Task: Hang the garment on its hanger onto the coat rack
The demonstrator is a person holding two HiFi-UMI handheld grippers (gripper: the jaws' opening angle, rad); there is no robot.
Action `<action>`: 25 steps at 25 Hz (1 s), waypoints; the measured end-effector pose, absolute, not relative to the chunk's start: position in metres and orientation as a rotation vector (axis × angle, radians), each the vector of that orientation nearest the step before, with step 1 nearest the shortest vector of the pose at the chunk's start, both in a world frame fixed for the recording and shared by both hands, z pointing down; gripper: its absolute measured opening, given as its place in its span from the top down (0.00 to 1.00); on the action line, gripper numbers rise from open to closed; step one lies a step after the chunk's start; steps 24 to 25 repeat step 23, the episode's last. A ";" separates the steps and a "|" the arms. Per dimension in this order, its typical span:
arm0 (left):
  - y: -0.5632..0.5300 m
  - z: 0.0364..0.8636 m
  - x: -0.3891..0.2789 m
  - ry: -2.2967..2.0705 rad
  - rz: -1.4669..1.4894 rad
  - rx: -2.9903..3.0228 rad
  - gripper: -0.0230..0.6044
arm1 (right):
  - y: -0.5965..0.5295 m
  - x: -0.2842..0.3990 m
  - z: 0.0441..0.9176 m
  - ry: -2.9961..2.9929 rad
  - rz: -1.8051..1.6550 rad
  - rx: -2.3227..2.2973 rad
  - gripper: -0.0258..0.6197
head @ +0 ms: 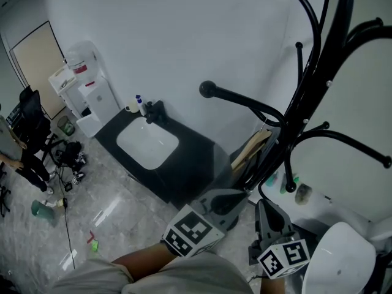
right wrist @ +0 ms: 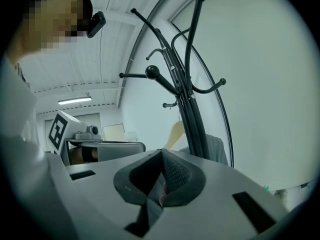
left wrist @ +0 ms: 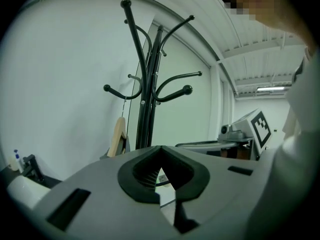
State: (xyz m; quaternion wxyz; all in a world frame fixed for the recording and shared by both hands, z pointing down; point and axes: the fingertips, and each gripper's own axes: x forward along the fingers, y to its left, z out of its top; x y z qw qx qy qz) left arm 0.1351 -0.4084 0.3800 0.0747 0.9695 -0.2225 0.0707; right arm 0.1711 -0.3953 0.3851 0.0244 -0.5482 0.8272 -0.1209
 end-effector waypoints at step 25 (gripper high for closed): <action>-0.420 0.375 0.124 -0.674 0.211 2.895 0.96 | -0.406 0.158 0.381 2.559 -0.390 -1.684 0.94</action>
